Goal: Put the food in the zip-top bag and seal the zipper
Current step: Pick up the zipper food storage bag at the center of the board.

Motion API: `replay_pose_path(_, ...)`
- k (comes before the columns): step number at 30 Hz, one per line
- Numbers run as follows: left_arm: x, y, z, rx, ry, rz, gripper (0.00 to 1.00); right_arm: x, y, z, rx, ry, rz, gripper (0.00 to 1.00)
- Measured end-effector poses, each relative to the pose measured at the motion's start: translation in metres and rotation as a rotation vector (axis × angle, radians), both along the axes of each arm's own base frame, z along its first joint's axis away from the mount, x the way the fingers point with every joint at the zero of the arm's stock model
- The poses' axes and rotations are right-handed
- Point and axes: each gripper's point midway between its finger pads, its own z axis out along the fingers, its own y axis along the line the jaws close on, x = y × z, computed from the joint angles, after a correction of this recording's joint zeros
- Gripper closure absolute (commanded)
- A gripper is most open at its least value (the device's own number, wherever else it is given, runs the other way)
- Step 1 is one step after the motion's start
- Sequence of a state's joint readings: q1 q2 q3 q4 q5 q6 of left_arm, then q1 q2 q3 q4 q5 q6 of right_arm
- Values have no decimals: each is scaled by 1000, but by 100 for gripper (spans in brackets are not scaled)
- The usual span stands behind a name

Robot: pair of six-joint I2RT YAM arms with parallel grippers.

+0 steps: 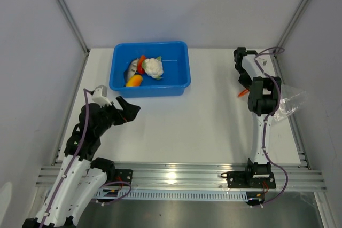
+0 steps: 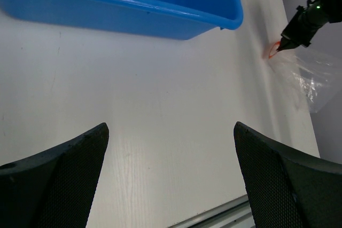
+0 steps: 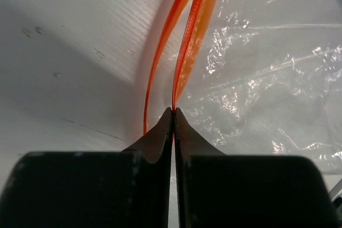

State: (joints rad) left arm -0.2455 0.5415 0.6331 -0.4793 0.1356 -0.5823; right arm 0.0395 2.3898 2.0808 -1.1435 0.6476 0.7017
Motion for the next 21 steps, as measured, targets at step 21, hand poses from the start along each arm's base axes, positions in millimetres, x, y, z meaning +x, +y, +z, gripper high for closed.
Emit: replay_pose_path(21, -26, -40, -1, -175, 220, -163, 34, -106, 205, 117, 524, -226, 614, 100)
